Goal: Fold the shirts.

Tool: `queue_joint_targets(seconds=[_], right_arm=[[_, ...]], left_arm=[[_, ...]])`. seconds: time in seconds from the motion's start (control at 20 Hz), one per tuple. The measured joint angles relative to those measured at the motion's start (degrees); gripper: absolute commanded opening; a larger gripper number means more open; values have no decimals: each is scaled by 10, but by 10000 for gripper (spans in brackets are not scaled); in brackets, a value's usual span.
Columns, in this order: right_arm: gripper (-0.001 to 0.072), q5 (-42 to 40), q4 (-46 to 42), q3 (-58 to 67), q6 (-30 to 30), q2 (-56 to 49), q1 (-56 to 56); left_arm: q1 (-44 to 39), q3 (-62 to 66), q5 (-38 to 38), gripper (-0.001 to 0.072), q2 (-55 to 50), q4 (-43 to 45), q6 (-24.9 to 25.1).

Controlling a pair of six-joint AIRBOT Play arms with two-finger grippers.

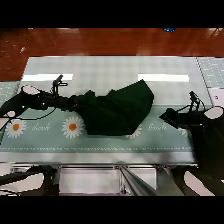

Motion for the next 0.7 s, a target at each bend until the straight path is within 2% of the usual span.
queue_joint_targets(seconds=[0.2,0.4,0.45,0.5,0.55,0.7], right_arm=[[401,-9,101,48,-54,-103,3],[382,-2,156,123,-81,-197,62],[269,-1,163,143,-83,-217,81],[82,2,162,161,-82,-234,99],[32,3,162,182,-79,-250,115],[32,32,139,243,-72,-264,134]], left_arm=[[9,7,-12,18,-3,2,2],[11,8,-16,18,-5,2,2],[11,9,-16,18,-5,2,2],[11,9,-17,18,-5,2,2],[12,10,-17,18,-4,2,2],[31,31,-40,18,6,3,2]])
